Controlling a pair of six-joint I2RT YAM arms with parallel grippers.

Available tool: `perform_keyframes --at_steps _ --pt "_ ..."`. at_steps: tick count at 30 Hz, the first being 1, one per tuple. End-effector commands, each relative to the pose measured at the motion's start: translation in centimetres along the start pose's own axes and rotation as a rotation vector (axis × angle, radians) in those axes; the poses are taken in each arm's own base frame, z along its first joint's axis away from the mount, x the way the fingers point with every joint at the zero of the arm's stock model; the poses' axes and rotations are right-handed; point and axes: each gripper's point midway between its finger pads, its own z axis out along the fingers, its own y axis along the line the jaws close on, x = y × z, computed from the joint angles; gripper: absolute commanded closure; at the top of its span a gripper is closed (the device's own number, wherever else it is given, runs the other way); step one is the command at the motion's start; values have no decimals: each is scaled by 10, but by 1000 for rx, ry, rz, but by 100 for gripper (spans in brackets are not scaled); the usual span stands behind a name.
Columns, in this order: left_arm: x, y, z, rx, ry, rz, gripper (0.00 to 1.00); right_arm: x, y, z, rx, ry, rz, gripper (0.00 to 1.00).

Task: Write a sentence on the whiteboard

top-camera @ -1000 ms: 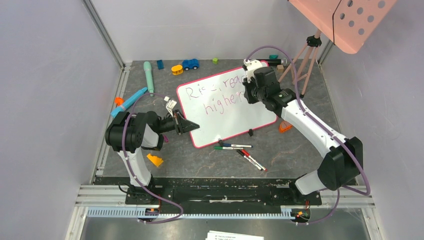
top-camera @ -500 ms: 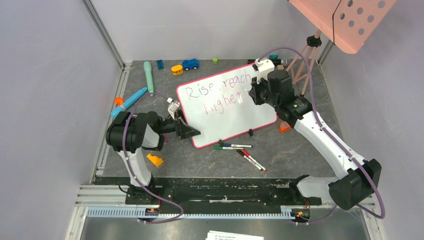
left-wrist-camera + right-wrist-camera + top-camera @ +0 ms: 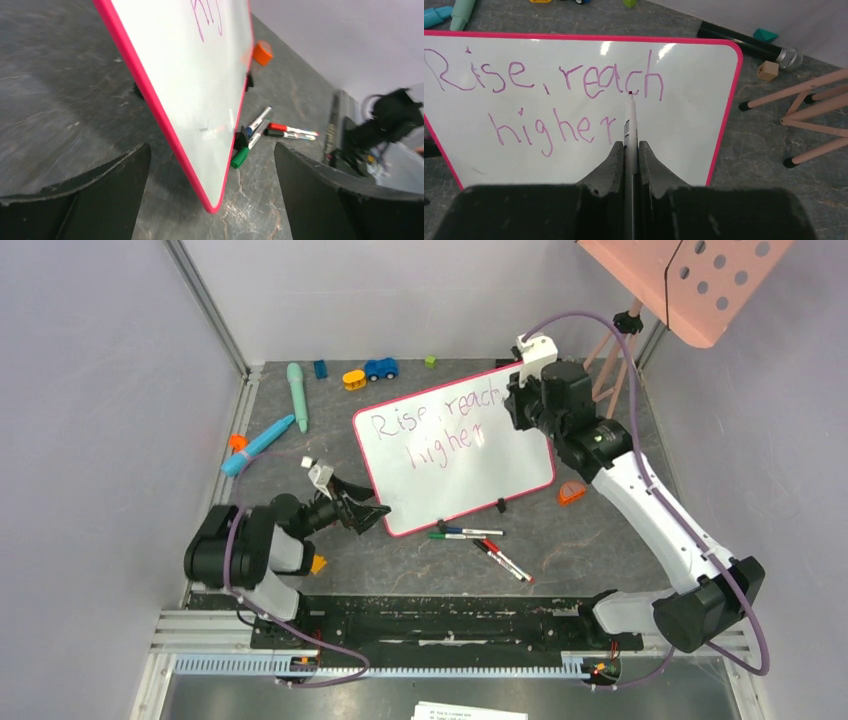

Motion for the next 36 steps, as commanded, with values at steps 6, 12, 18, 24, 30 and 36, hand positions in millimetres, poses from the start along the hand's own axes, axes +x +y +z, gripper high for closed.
perform_keyframes --at_steps 6,12,18,24,30,36 --pt "-25 15 -21 -329 -194 190 0 -10 8 -18 -62 -82 35 100" --pt "-30 30 -31 -434 -262 158 0 15 9 -18 -62 -30 64 100" --pt "-40 21 -36 -436 -287 233 0 41 3 -26 -22 -24 84 100" --pt "-46 28 -43 -513 -320 191 0 64 5 -32 -33 -6 99 100" --pt "-47 12 -51 -492 -372 201 0 70 6 -27 -36 1 100 100" --pt "-54 22 -74 -616 -530 23 0 77 8 -11 -38 44 93 100"
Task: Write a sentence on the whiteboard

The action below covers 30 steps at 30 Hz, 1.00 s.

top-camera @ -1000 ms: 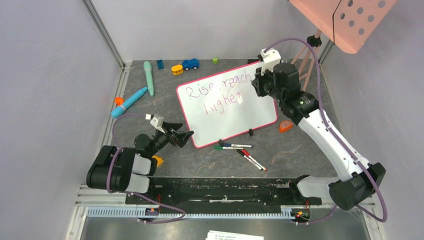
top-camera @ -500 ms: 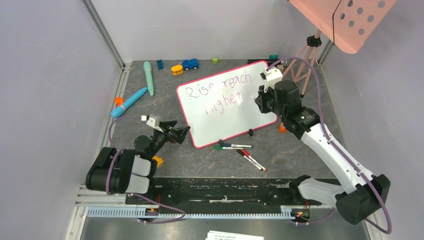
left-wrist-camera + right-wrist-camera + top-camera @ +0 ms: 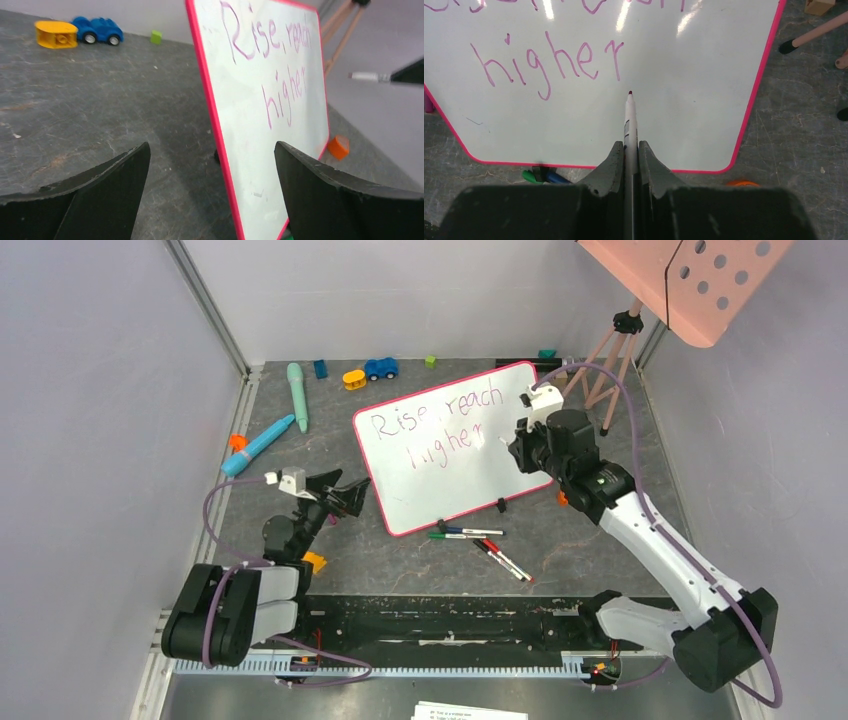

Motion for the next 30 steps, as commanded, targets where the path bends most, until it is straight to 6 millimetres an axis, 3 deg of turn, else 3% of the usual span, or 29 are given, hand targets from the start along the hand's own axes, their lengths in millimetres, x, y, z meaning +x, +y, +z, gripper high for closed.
perform_keyframes --at_steps 1,7,13,30 --pt "7 26 -30 -215 -74 -196 0 -9 3 13 -7 -19 8 100" --pt "-10 6 -28 -111 -121 -195 0 -8 4 20 -9 -13 18 100" --pt "-28 19 -28 -196 -224 -332 0 -8 3 25 -3 -5 7 100" --pt "-4 18 -29 -182 -113 -269 0 -14 4 53 6 20 -9 100"
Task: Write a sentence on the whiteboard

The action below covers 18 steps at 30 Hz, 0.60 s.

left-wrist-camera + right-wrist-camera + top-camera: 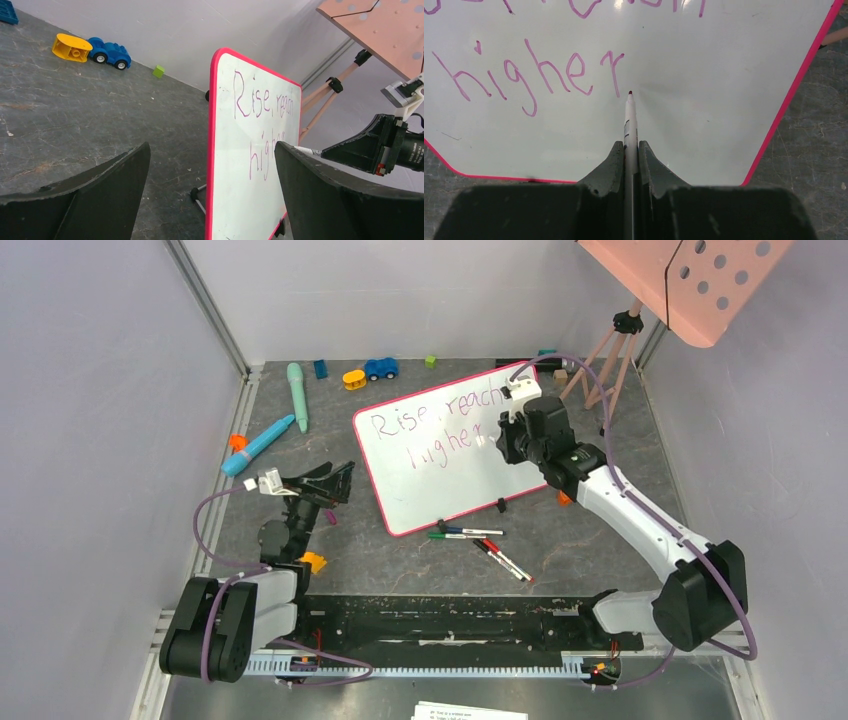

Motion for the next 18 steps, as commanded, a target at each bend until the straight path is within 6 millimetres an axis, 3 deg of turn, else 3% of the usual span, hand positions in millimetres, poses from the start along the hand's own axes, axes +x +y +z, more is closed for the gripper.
perform_keyframes --at_steps 1,18 --pt "34 24 -36 -81 97 -3 0 -30 -1 -1 10 -77 0 100" --pt "47 18 -23 -36 188 10 0 -12 -7 14 45 -29 -6 100"
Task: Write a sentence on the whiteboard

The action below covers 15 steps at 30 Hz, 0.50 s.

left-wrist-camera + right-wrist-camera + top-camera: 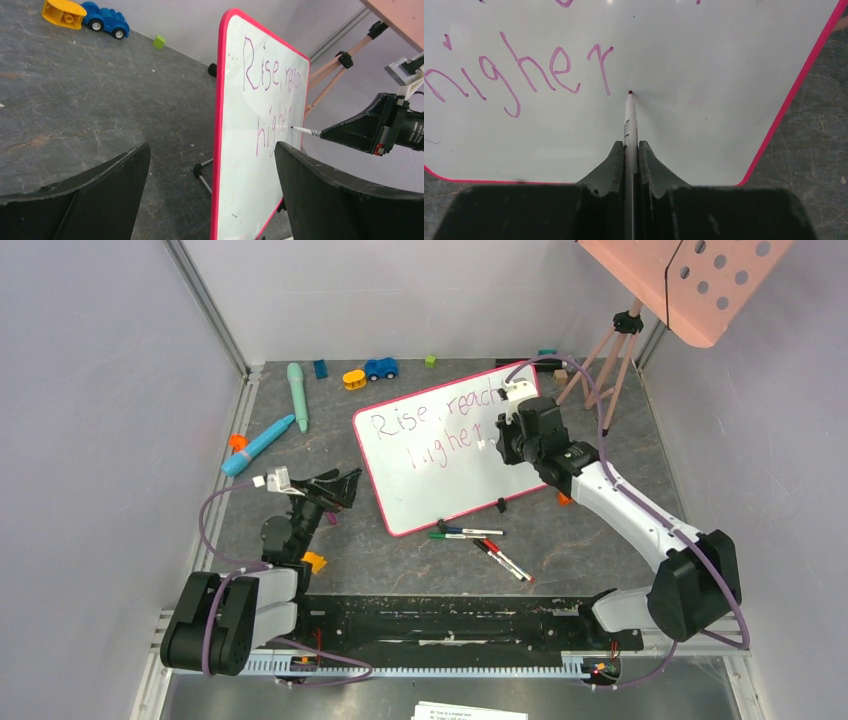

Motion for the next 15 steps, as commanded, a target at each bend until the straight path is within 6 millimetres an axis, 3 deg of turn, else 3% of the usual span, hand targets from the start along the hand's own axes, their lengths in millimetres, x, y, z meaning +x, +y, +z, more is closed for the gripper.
perform_keyframes --at_steps 1,4,9,15 --pt "25 12 -14 -25 89 14 0 -21 -2 3 16 -63 0 100" --pt "27 13 -12 -31 101 7 0 -27 -3 -2 20 -74 1 100" --pt "29 18 -11 -55 111 3 0 -55 -10 -41 43 -140 -9 100" --pt "29 21 5 -74 142 -11 0 -62 -11 -68 30 -181 -20 100"
